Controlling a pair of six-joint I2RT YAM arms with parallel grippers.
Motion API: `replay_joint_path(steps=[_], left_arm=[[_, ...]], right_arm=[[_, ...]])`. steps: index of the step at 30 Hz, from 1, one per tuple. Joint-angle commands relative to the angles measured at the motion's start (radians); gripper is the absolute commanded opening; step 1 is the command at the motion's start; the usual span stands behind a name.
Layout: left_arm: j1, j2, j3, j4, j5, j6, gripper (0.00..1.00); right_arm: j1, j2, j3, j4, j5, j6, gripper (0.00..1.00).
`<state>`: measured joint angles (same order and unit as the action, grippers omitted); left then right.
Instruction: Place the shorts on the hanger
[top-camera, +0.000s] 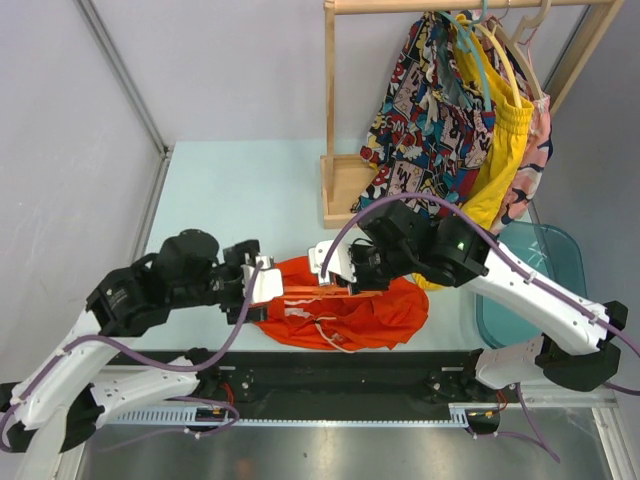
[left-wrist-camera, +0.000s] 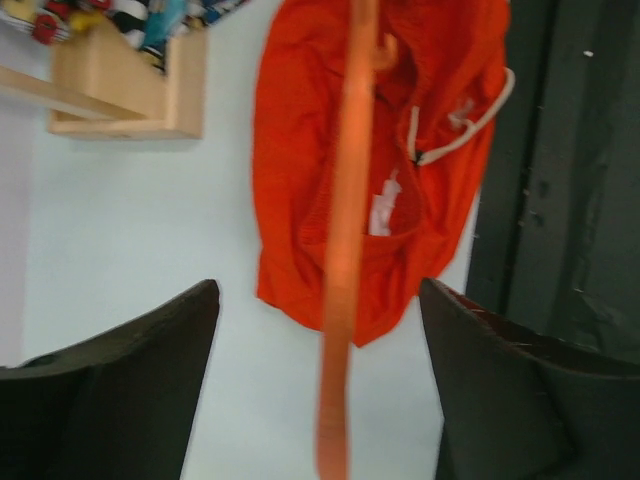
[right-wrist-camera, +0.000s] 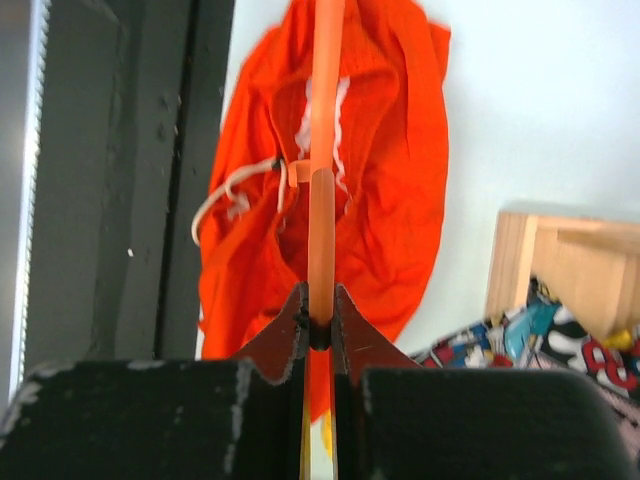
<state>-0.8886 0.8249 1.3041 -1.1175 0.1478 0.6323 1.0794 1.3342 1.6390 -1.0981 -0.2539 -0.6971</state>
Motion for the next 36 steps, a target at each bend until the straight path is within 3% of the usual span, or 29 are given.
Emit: replay_joint_path(steps=[1,4,6,7,9,10,11,12,13,16,17,21,28,31,36], left_arm=[[0.005,0.005,-0.066,-0.062,0.108,0.021,0.74],[0.005,0.016,-0.118,-0.035,0.067,-0.005,0.45],[0.005,0.011,-0.141,0.008,0.064,-0.029,0.32],[0.005,0.010,-0.147,0.022,0.062,-0.060,0.17],[0.008,0.003,-0.172,0.056,0.068,-0.077,0.02],[0.013,-0.009,-0.180,0.067,0.072,-0.097,0.00],[0.023,-0.016,-0.187,0.077,0.085,-0.101,0.00],[0.046,-0.024,-0.199,0.090,0.105,-0.102,0.00],[0.057,-0.059,-0.207,0.100,0.158,-0.100,0.01],[0.102,-0.133,-0.250,0.171,0.251,-0.097,0.00],[0.105,-0.177,-0.264,0.189,0.260,-0.100,0.01],[0.108,-0.228,-0.328,0.268,0.312,-0.135,0.00],[0.186,-0.178,-0.332,0.298,0.541,-0.192,0.00],[0.209,-0.155,-0.335,0.315,0.585,-0.206,0.00],[0.226,-0.135,-0.351,0.329,0.582,-0.195,0.00]], right_arm=[[0.011,0.000,0.071,-0.065,0.081,-0.032,0.00],[0.013,-0.007,0.073,-0.043,0.085,-0.022,0.00],[0.013,-0.009,0.062,-0.026,0.088,-0.022,0.00],[0.014,-0.013,0.058,-0.023,0.088,-0.024,0.00],[0.013,-0.026,0.038,0.004,0.090,-0.016,0.00],[0.013,-0.033,0.029,0.023,0.096,-0.013,0.00],[0.011,-0.058,0.012,0.044,0.105,0.013,0.09],[0.005,-0.075,-0.019,0.096,0.108,0.027,0.26],[-0.036,-0.096,-0.046,0.125,0.082,0.045,0.60],[-0.152,-0.239,-0.205,0.295,-0.051,0.131,0.96],[-0.183,-0.265,-0.232,0.320,-0.111,0.140,0.99],[-0.266,-0.276,-0.260,0.362,-0.269,0.226,1.00],[-0.286,-0.225,-0.261,0.348,-0.453,0.188,0.75],[-0.274,-0.216,-0.261,0.322,-0.470,0.136,0.66],[-0.274,-0.228,-0.263,0.276,-0.447,0.116,0.66]])
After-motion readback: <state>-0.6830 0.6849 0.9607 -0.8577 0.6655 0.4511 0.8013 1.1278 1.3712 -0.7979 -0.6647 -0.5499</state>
